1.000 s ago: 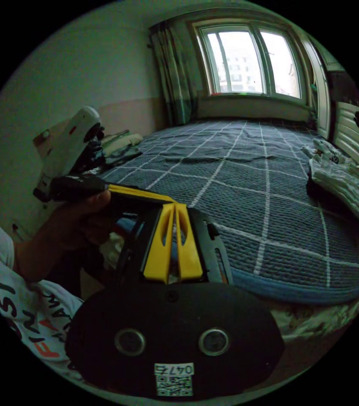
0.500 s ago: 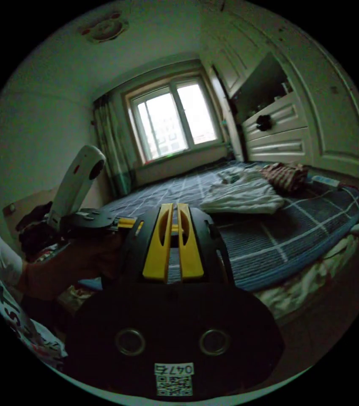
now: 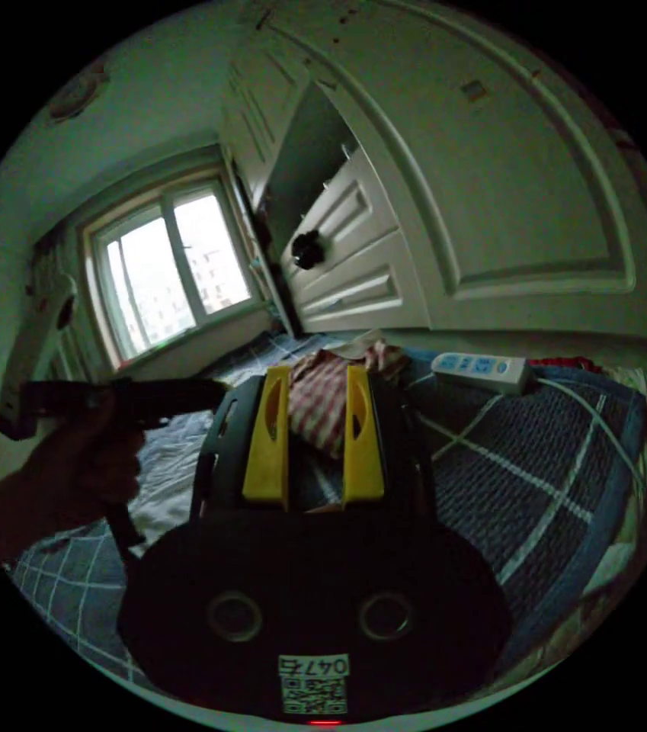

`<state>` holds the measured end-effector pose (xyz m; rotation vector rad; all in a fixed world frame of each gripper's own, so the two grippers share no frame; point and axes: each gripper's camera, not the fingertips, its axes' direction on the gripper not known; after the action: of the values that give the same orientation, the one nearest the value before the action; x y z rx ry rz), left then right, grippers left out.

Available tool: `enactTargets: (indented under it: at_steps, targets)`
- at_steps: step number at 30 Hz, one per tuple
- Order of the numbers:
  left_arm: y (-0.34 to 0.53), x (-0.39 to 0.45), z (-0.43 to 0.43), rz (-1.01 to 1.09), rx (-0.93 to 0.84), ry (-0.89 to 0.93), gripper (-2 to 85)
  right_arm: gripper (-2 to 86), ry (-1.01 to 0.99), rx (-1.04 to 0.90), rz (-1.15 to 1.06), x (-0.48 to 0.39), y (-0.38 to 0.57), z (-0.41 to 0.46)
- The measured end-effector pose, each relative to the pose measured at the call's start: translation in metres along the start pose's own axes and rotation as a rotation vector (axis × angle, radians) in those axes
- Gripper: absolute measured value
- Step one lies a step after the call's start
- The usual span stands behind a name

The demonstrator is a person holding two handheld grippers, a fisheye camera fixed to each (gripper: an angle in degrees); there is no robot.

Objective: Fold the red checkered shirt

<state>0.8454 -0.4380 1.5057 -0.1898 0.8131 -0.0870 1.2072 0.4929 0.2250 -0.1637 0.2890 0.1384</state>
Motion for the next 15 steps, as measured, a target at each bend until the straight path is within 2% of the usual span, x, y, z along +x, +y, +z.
enactTargets:
  at_steps: [5, 7, 8, 10, 13, 15]
  targets:
    - [-0.064, 0.007, 0.063, 0.039, 0.002, -0.072, 0.0, 8.5, 0.017, -0.043, -0.034, 0.029, -0.004, 0.055]
    - [-0.090, 0.017, 0.102, 0.056, -0.075, -0.128, -0.6, 8.7, 0.090, -0.046, 0.009, 0.042, -0.005, 0.066]
    - [-0.095, 0.019, 0.113, 0.068, -0.108, -0.136, -0.6, 9.0, 0.010, -0.068, -0.027, 0.050, -0.020, 0.072]
    - [-0.112, 0.027, 0.149, 0.100, -0.206, -0.106, -0.6, 9.2, 0.027, -0.102, -0.065, 0.057, -0.030, 0.081]
    - [-0.129, 0.036, 0.179, 0.087, -0.256, -0.139, -0.9, 9.8, 0.027, -0.135, -0.062, 0.066, -0.038, 0.093]
    - [-0.137, 0.039, 0.182, 0.090, -0.220, -0.129, -0.9, 8.0, 0.058, -0.170, -0.093, 0.066, -0.046, 0.103]
